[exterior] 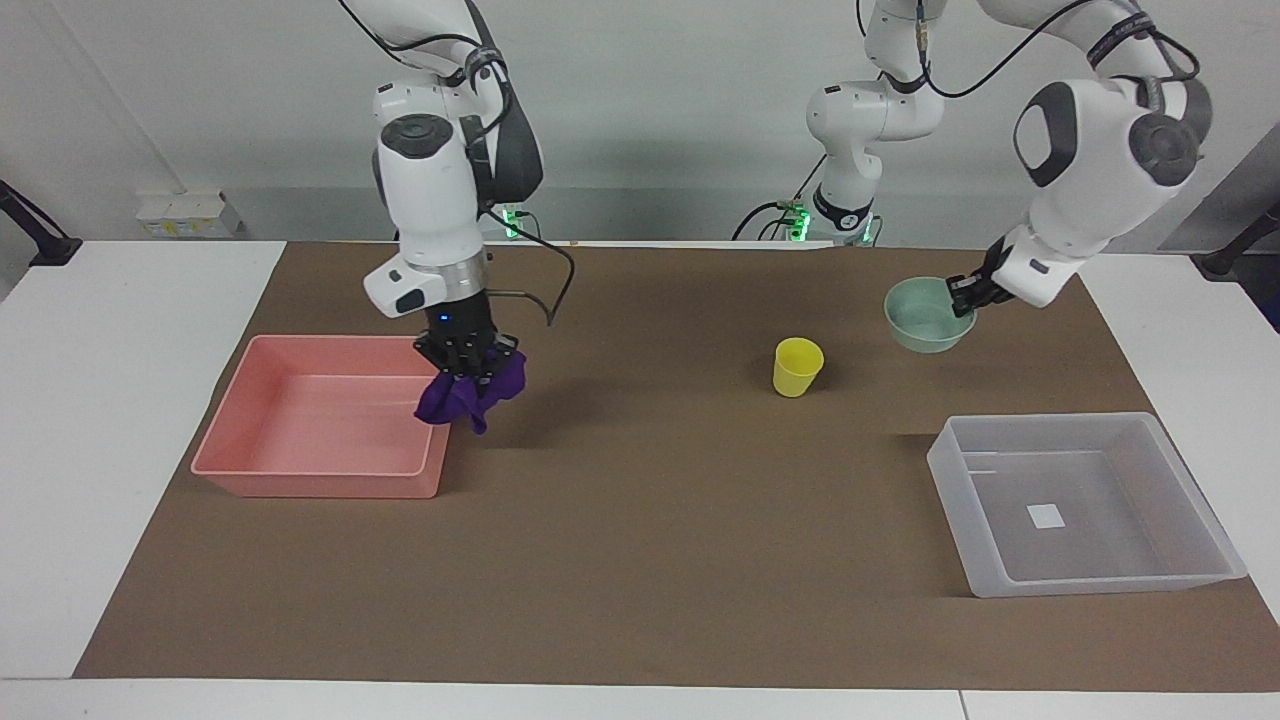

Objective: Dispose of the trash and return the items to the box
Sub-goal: 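Carry the cloth into the pink box while the left gripper lifts the bowl, then release the cloth in the pink box while the left gripper releases the bowl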

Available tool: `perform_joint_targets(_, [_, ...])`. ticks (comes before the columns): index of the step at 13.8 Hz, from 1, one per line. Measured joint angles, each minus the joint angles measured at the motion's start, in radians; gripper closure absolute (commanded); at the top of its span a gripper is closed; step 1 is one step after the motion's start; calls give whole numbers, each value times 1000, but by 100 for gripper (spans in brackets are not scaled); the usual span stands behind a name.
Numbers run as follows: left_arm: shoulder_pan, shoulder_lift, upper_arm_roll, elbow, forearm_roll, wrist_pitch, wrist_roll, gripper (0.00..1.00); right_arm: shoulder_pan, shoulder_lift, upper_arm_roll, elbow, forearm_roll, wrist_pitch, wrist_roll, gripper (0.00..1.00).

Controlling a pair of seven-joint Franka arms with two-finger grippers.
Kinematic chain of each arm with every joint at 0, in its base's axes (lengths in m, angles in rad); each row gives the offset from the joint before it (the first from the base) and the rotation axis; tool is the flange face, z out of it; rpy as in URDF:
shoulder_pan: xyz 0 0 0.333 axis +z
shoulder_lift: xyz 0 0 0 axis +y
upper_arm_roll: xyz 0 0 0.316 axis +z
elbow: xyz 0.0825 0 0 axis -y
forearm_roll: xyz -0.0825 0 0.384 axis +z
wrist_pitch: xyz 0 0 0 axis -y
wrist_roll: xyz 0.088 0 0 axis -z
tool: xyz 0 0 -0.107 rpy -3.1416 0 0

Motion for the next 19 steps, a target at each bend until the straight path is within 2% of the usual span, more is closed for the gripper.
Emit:
perform_joint_targets(2, [68, 54, 3, 96, 0, 0, 5, 100, -104, -6, -2, -1, 0, -3, -168, 100])
perform_joint_targets(6, [103, 328, 4, 351, 5, 42, 6, 100, -261, 15, -4, -41, 1, 15, -380, 100])
perform_joint_targets(9, [116, 460, 5, 410, 6, 231, 0, 100, -300, 61, -4, -96, 3, 98, -410, 100])
perform_joint_targets(12, [149, 522, 5, 419, 6, 326, 0, 100, -299, 97, 2, -164, 11, 195, -410, 100])
perform_joint_targets(13, [154, 540, 5, 419, 6, 330, 1, 100, -300, 104, 2, -192, 11, 234, -410, 75])
perform_joint_targets(14, [155, 560, 4, 419, 6, 335, 1, 100, -300, 108, 2, -219, 11, 265, -410, 20])
perform_joint_targets(15, [155, 580, 2, 419, 6, 337, 1, 100, -300, 111, 2, -234, 11, 279, -410, 0])
perform_joint_targets(16, [154, 596, 0, 419, 6, 339, 1, 100, -299, 113, 2, -241, 12, 289, -406, 0])
perform_joint_targets(17, [153, 607, -3, 419, 6, 342, 1, 95, -299, 113, 3, -242, 13, 295, -394, 0])
perform_joint_targets(18, [152, 614, -6, 419, 6, 344, 1, 78, -295, 113, 5, -241, 13, 297, -374, 0])
perform_joint_targets(19, [151, 619, -7, 419, 6, 347, 1, 40, -289, 112, 7, -236, 13, 297, -351, 0])
